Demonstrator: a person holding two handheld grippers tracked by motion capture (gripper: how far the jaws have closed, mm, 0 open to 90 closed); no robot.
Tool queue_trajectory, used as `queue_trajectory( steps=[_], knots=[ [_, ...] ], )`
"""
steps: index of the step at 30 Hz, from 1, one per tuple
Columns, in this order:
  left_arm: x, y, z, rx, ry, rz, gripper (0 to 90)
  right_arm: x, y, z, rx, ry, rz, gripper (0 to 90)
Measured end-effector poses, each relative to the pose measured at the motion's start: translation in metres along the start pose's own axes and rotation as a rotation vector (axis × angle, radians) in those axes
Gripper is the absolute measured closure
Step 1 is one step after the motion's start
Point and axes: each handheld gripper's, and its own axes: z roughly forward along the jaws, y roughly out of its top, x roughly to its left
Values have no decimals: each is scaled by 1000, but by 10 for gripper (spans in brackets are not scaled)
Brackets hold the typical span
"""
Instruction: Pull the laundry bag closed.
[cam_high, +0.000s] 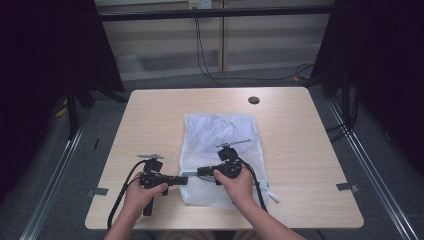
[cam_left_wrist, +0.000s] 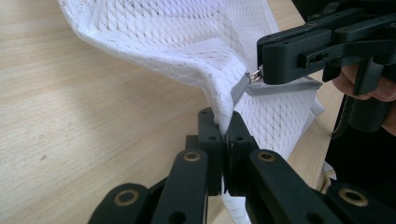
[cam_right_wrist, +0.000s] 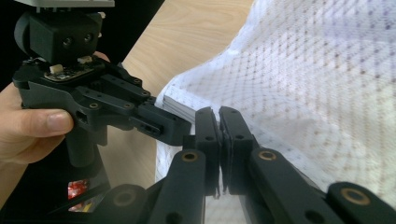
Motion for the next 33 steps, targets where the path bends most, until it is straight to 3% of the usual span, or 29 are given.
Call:
queue_trajectory(
  steps=[33],
  knots=[
    [1,0,-1,4,1,-6,881,-6,-3,-8,1,-8,2,869]
  ],
)
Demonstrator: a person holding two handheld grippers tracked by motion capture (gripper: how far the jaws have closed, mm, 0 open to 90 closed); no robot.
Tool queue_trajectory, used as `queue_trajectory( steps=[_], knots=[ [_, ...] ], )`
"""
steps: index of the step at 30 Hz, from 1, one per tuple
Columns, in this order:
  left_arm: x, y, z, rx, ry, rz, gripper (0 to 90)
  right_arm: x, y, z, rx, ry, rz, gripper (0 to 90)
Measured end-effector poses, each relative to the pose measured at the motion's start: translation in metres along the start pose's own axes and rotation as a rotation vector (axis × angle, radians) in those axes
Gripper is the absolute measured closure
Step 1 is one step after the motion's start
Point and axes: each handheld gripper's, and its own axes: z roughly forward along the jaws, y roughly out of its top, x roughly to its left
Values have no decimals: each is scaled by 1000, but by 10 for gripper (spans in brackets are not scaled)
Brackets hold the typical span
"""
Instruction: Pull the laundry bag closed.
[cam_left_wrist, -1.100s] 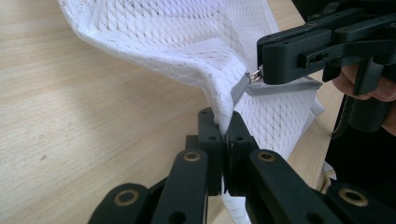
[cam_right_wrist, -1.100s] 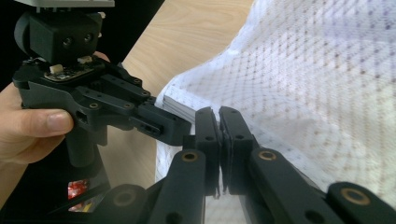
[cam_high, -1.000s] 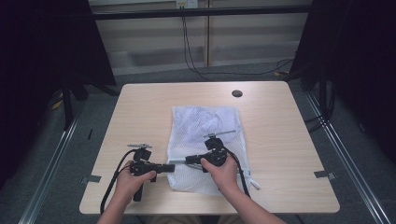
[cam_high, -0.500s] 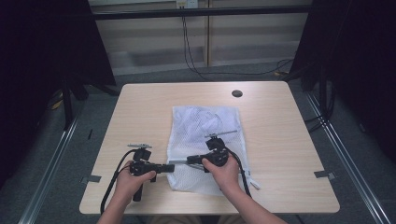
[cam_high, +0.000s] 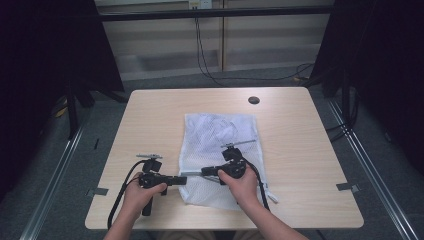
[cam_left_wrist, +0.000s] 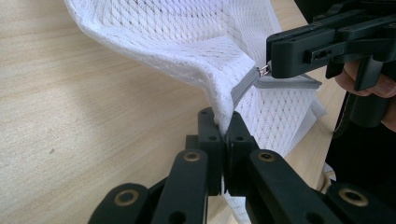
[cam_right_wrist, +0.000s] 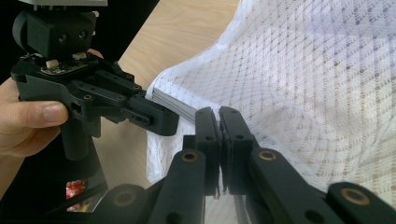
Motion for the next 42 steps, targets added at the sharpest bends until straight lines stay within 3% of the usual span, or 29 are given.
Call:
queue_trajectory(
  steps=[42],
  knots=[
    [0,-1,-3,9,3,-3,882,-7,-3,-9,3,-10,8,869]
  ],
)
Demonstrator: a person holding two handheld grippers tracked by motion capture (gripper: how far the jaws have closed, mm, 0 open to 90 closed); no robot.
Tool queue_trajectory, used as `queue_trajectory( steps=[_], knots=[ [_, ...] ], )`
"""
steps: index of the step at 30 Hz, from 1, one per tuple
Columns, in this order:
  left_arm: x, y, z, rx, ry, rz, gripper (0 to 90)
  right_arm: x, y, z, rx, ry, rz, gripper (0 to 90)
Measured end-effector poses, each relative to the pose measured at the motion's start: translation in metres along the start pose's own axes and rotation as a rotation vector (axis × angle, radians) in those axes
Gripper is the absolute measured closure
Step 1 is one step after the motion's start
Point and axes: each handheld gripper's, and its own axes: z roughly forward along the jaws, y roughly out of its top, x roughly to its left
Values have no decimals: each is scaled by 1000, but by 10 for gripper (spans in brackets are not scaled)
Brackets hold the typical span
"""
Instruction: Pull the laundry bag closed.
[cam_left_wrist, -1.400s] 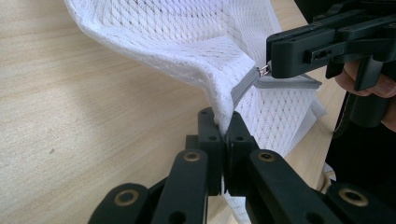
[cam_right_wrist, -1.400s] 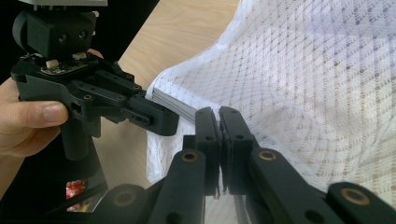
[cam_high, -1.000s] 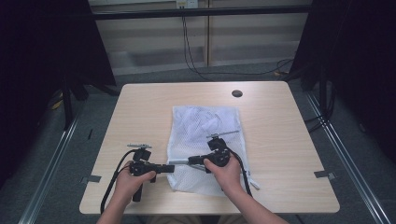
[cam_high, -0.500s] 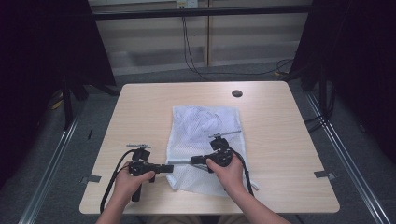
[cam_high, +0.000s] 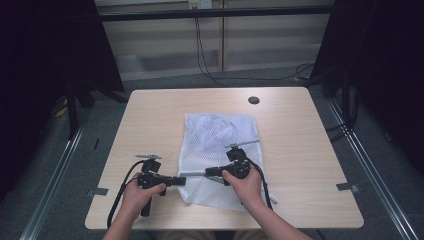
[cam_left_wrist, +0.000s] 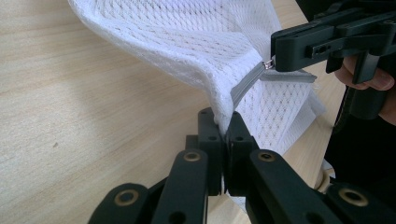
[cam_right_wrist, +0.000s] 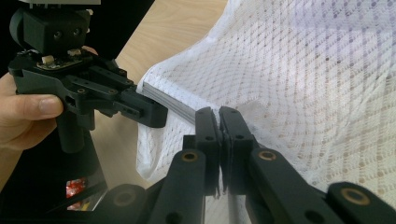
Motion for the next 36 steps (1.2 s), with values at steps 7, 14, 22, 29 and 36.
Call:
queue_trajectory(
  steps=[7,14,22,29,36],
  knots=[
    [1,0,-1,-3,1,-4,882,-3,-1,-3,-4,-7,-4,869],
    [0,0,-1,1,0,1,882,-4,-1,-4,-2,2,0,868],
    [1,-1,-3,-3,15,0,882,-7,-3,-5,-2,-7,4,869],
    [1,-1,-1,1,12,1,881,-8,-4,-9,-7,-8,10,869],
    [1,-1,-2,2,11,3,882,-9,-4,-10,-8,-4,4,869]
  ],
)
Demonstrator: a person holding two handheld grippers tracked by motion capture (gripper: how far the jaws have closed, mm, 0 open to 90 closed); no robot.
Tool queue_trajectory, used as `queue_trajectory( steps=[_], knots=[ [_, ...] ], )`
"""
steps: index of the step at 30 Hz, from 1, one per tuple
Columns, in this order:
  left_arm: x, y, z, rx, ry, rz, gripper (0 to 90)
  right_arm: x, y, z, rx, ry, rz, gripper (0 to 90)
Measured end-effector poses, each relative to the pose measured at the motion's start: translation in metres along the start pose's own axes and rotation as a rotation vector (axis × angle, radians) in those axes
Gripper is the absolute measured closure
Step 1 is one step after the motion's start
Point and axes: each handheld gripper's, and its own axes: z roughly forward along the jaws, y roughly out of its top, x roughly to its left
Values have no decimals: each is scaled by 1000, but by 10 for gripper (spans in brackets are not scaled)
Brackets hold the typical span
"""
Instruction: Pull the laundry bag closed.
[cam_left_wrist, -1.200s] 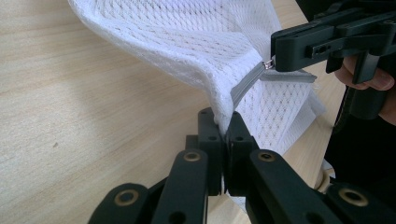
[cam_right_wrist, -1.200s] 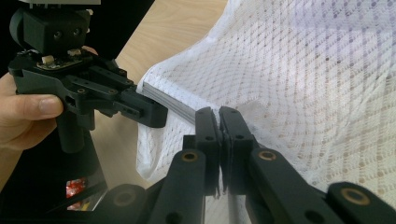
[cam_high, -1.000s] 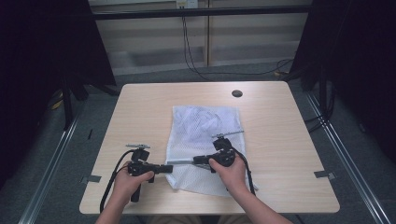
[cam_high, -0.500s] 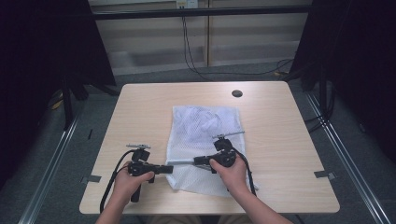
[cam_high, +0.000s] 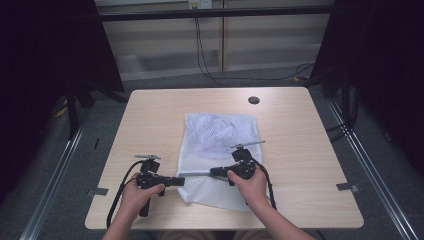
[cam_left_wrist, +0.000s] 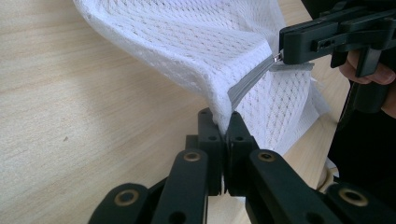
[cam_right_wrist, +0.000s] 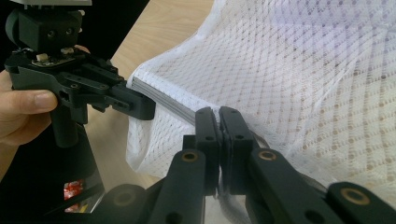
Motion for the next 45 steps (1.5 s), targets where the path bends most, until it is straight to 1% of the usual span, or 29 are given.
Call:
queue_trajectory(
  steps=[1,3,5,6,10,12,18,20,25,29,30,35,36,37,39,41,42,43,44,45],
  knots=[
    [0,0,0,2,-3,-6,882,0,0,0,1,0,-1,869],
    [0,0,0,2,10,-2,882,0,0,0,5,-10,-2,869],
    [1,0,-1,1,3,-6,881,-1,-1,-1,4,-16,-3,869],
    [1,0,-1,1,3,-6,882,-2,-1,-2,1,-12,5,869],
    [1,0,-1,3,-2,-6,882,-3,-1,-4,-1,-12,0,869],
    [0,0,-1,4,2,-5,882,-3,-1,-5,-2,-7,4,869],
    [1,0,-1,2,2,-6,882,-4,-2,-7,-5,-13,1,869],
    [1,-1,-1,3,2,-6,882,-4,-2,-8,-4,-13,10,869],
    [0,0,-1,4,1,-6,882,-5,-2,-8,-5,-14,2,869],
    [0,-1,-1,1,4,-4,882,-6,-2,-9,-5,-12,5,869],
    [0,-1,-1,10,5,1,882,-5,-2,-9,-6,-13,6,869],
    [0,-1,-1,3,9,-6,882,-5,-2,-10,-4,-18,3,869],
    [1,-1,-1,2,4,-10,882,-6,-2,-10,-6,-16,4,869],
    [0,-1,-1,2,2,-10,882,-6,-2,-11,-5,-12,9,869],
    [0,-1,-1,8,6,-1,882,-6,-3,-11,-5,-14,3,869],
    [0,-1,-1,4,6,-8,882,-6,-3,-12,-3,-14,3,869],
    [1,-1,-1,6,12,-3,882,-6,-3,-12,-4,-19,1,869],
    [1,-1,-1,6,5,-7,882,-7,-2,-12,-3,-20,5,869],
    [1,-1,-1,6,7,-2,882,-8,-3,-13,-3,-14,8,869],
    [1,-1,-1,6,7,-2,882,-8,-3,-13,-6,-20,3,869]
  ],
)
